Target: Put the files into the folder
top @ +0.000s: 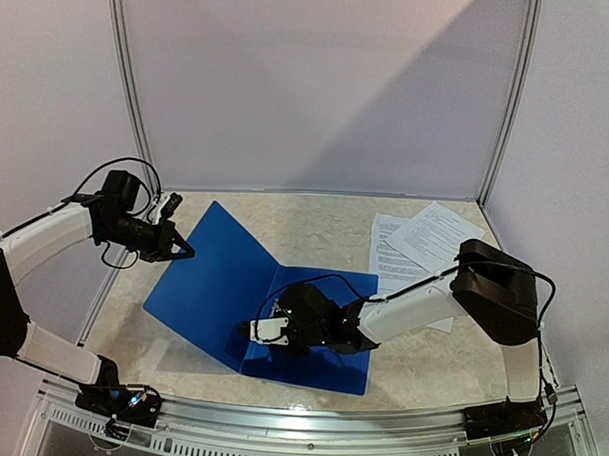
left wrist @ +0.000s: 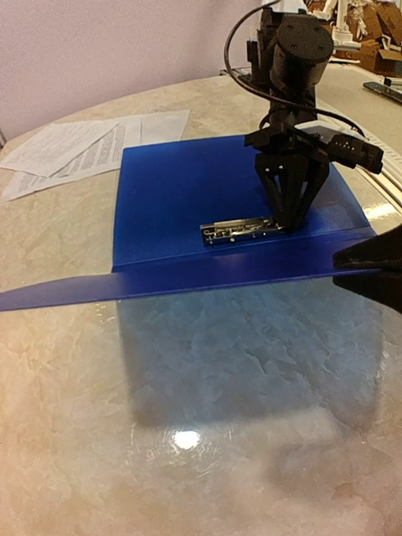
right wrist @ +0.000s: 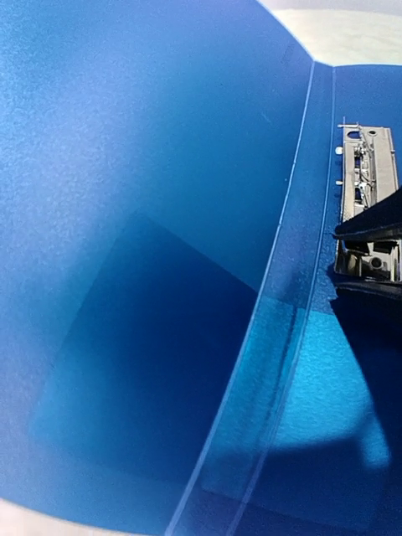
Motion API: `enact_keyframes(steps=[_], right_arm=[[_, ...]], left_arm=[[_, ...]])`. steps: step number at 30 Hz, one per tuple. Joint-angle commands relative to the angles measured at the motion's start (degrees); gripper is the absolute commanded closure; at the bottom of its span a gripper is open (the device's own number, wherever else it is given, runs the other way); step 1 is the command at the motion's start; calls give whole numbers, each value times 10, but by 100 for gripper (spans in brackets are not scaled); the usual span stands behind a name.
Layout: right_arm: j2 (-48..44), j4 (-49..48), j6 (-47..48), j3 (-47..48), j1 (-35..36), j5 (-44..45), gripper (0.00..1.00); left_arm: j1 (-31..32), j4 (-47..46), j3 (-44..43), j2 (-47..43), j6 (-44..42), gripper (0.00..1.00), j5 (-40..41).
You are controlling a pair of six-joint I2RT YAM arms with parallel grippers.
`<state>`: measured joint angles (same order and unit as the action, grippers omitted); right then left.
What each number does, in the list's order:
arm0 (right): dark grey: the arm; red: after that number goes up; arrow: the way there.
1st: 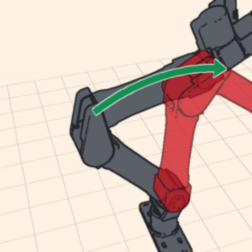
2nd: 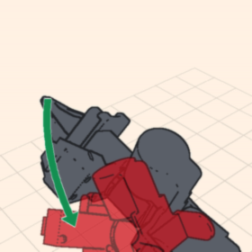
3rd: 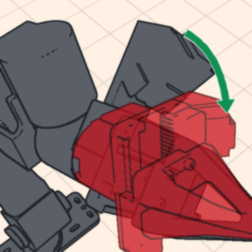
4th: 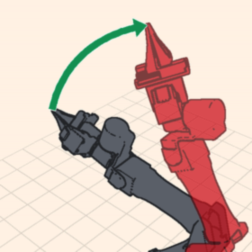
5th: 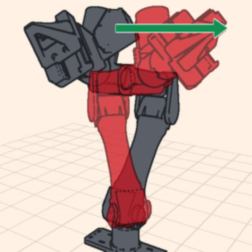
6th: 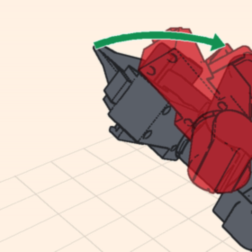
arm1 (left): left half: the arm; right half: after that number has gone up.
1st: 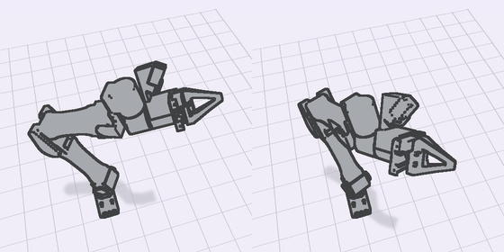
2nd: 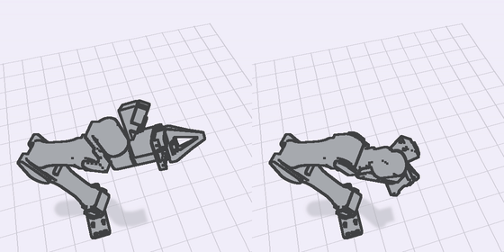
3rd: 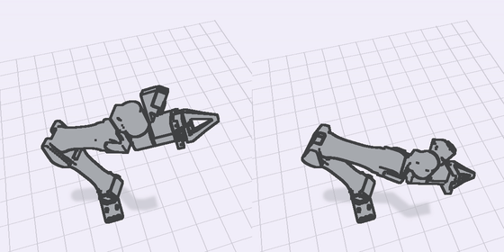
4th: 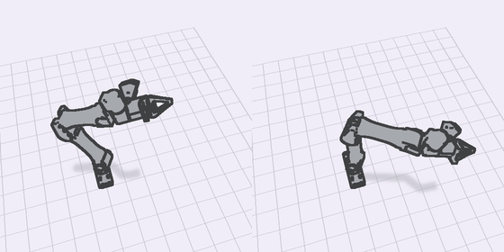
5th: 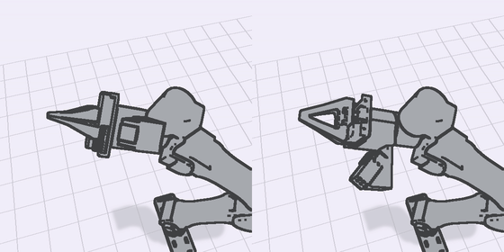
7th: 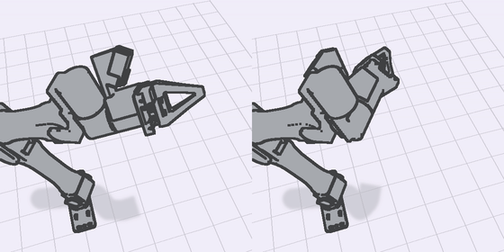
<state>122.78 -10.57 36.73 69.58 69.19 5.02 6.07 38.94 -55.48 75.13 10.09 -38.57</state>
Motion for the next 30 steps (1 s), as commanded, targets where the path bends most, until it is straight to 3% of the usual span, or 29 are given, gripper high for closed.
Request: enact_keyframes(steps=[1, 6, 17, 30], right_arm=[[53, 232, -50, -69, 8, -127, 85], [34, 221, -58, -70, 3, -105, 88], [-67, 137, -146, -71, -40, -176, 83], [-103, 135, -128, -5, -47, -228, 78]], left_arm=[[6, -7, -6, 0, -13, 98, 7], [6, -6, -4, -3, -13, 98, 6], [6, -12, 2, -8, -8, 98, -1], [7, -18, 4, -17, -2, 97, -10]])
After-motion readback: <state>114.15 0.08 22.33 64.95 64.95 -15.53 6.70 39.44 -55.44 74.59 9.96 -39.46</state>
